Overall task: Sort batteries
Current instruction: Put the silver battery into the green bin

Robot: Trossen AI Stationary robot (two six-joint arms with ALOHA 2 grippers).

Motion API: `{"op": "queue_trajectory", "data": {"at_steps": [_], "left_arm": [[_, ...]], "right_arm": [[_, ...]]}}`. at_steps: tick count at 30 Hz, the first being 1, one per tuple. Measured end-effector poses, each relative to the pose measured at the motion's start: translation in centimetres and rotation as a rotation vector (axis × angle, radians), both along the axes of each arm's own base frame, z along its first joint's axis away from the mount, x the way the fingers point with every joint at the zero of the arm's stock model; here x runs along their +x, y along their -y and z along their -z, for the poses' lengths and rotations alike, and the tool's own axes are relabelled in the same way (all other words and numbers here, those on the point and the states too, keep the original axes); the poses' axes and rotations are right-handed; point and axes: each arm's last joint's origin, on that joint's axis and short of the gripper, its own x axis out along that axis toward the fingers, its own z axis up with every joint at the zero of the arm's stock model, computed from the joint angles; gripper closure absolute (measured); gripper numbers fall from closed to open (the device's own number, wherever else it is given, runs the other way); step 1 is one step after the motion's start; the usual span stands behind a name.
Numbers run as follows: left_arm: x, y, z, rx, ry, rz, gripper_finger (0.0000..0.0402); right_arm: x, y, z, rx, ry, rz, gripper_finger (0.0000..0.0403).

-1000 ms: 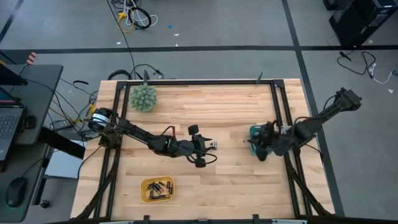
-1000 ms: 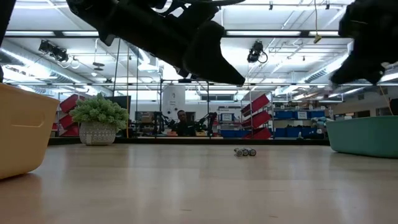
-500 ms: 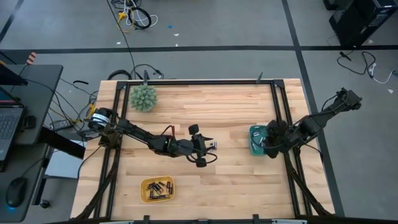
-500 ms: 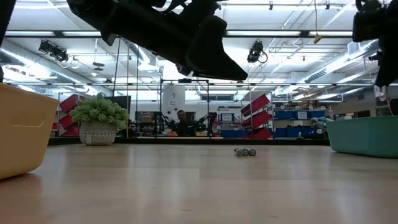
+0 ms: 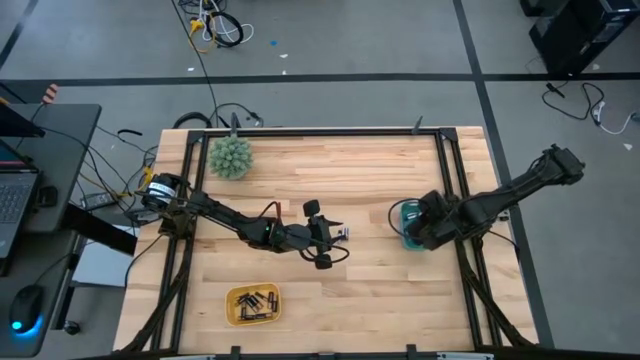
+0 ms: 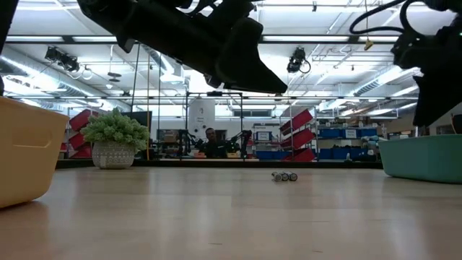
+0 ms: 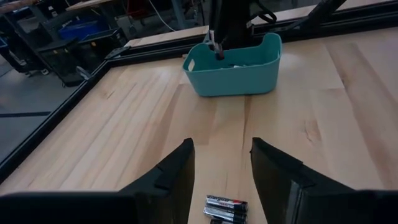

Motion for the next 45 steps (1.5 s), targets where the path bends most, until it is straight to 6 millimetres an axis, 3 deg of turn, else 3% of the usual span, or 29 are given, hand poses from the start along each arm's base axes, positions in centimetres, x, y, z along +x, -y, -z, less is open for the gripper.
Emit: {"op": "queue_trajectory", "data": {"at_steps": [8,22,37,45], "left_arm": [[-0.2,0.1,0.5,-0.064,-0.046,0.041,0.0249],[-0.5,0.1,1.6,-0.217,-0.076,-0.032,0.0249],[0.4,0.7,6.8,-0.237,-0.156,-0.022,0.0249],[0.4,0.7,7.1,-0.310,-0.123,-0.099,0.0249]], "right_arm": [[1.5,-0.6,0.9,-0.012,-0.009,-0.030,0.0337],[1.7,-0.6,1.0,-0.041,0.009,-0.019,0.0311],[2.2,-0.7,0.8,-0.049,0.073,-0.021,0.0311],[2.3,-0.8,0.8,-0.045,0.083,-0.021,0.0310]]}}
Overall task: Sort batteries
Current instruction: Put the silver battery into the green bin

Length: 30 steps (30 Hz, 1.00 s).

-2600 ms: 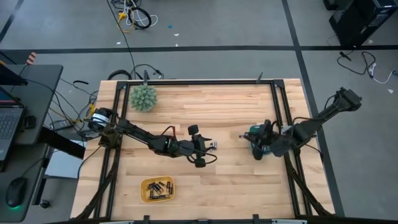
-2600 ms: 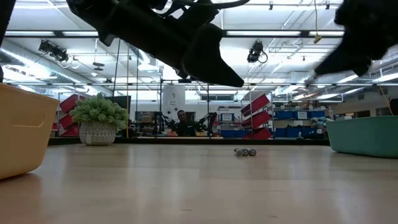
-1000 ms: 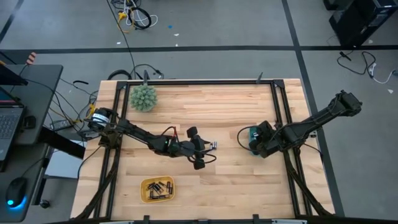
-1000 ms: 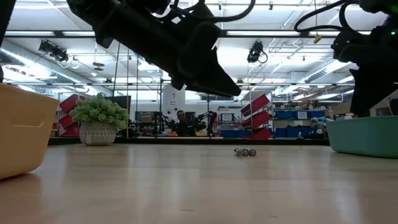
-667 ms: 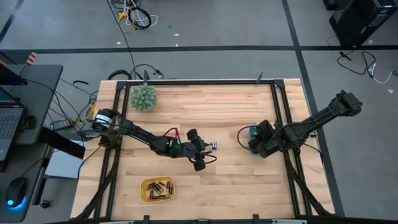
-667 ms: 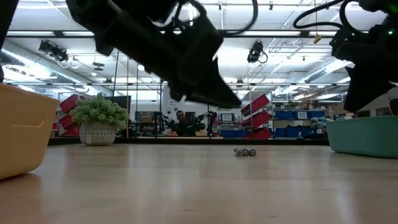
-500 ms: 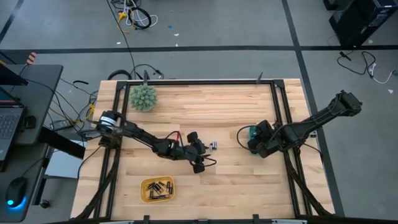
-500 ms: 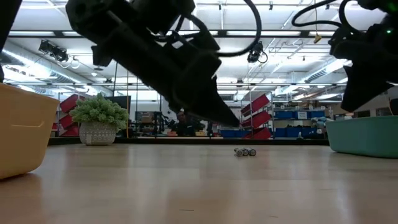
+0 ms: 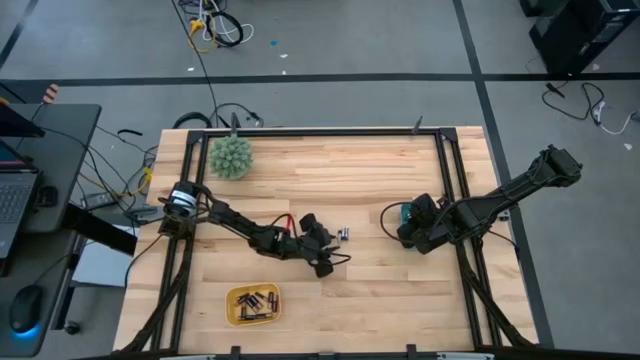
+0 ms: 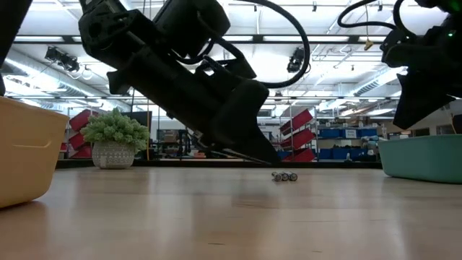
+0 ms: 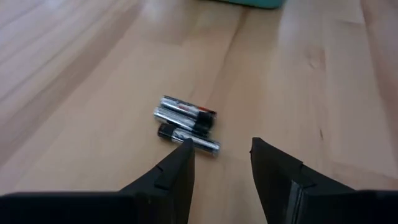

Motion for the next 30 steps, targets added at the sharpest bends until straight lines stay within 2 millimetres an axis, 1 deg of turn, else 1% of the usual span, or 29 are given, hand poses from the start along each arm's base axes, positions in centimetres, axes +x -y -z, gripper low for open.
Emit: {"op": "queue_trajectory", "data": {"at_steps": [2,6,10,20,26,30], "left_arm": [[0.0,0.0,0.2,-0.012,0.003,-0.016,0.0249],[0.1,0.0,1.3,-0.033,-0.002,-0.043,0.0249],[0.2,0.0,1.9,-0.056,0.007,-0.061,0.0249],[0.3,-0.1,2.0,-0.077,0.027,-0.108,0.0249],[0.3,0.2,1.9,-0.085,0.039,-0.099,0.0249],[0.4,0.4,2.5,-0.093,0.055,-0.092,0.0249]], "right_arm": [[0.0,0.0,0.0,-0.002,-0.002,-0.005,0.0310],[0.0,0.0,0.0,-0.004,-0.003,-0.013,0.0309],[0.1,0.0,0.0,-0.005,-0.002,-0.014,0.0309],[0.1,0.0,0.0,-0.007,0.001,-0.014,0.0308],[0.1,0.0,0.0,-0.007,0.001,-0.014,0.0307],[0.1,0.0,0.0,-0.007,0.001,-0.014,0.0308]]}}
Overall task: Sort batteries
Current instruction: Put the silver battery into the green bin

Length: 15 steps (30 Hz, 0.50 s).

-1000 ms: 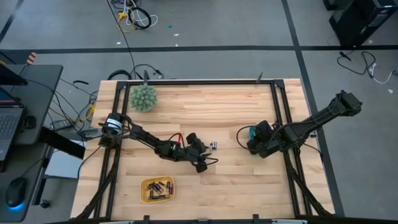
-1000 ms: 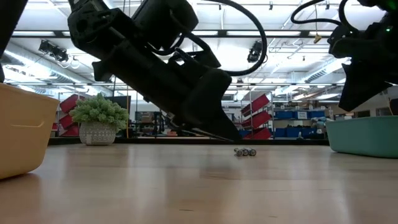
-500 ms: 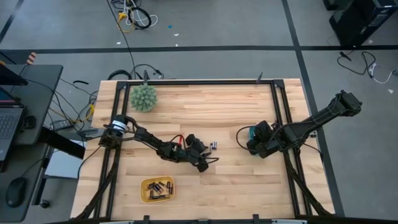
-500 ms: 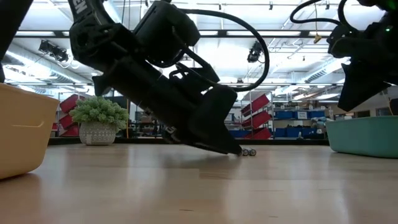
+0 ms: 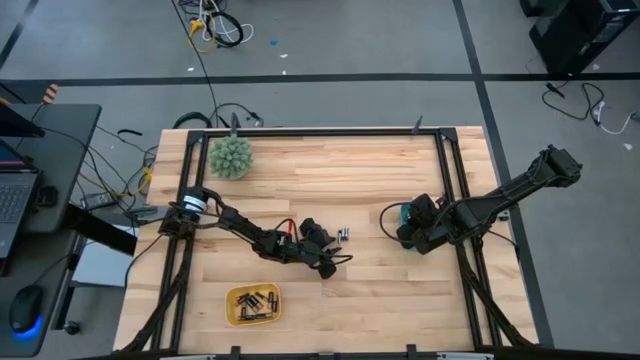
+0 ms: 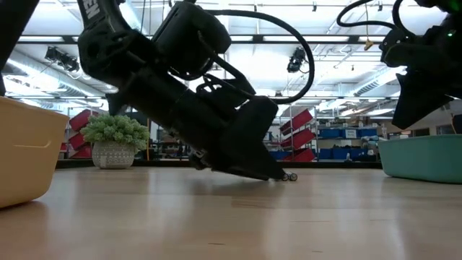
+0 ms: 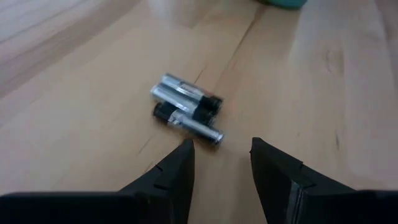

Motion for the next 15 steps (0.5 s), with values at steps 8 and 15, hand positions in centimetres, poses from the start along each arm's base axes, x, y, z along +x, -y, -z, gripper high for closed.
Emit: {"op": "queue_trajectory", "data": {"at_steps": [8,15], "left_arm": [[0.46,0.09,0.69,-0.025,0.026,-0.043,0.0249],[0.44,-0.19,0.78,-0.026,0.027,-0.086,0.0249]], "right_arm": [[0.11,-0.05,-0.03,0.004,0.012,-0.001,0.0308],[0.13,-0.06,-0.04,0.002,0.012,-0.006,0.0307]]}}
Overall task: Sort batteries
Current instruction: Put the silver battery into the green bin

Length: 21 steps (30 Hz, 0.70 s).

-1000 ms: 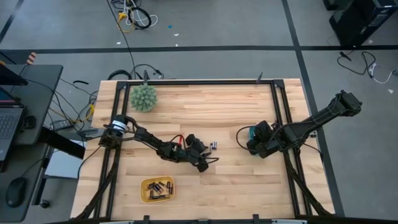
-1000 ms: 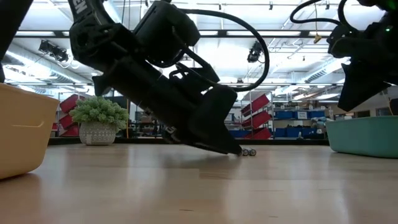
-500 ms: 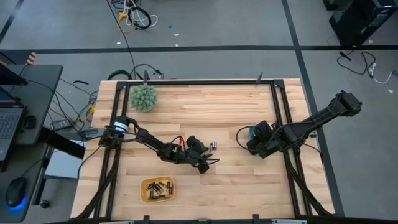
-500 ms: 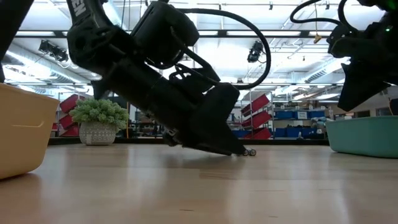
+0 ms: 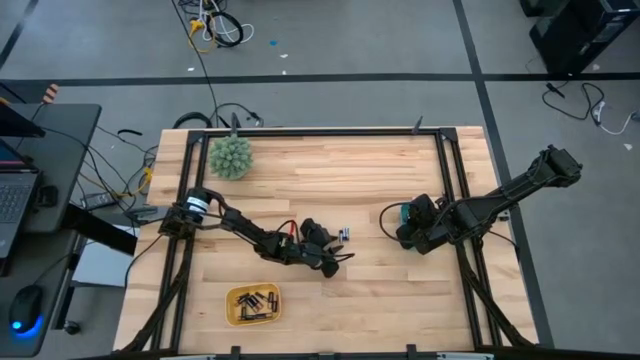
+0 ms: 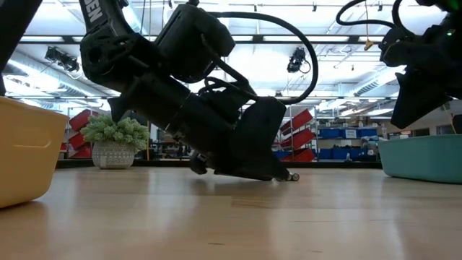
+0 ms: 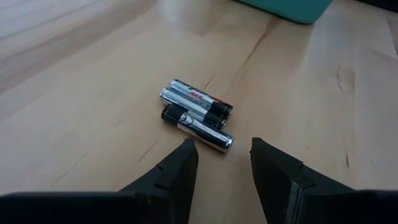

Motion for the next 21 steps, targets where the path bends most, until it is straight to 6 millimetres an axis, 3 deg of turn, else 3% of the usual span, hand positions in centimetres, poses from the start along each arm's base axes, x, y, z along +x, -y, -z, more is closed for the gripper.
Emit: {"op": "queue_trajectory", "data": {"at_steps": [21], "left_arm": [[-0.23,-0.16,0.35,0.020,-0.042,-0.014,0.0249]], "right_arm": [[0.07,0.02,-0.03,-0.013,0.013,0.004,0.0308]]}}
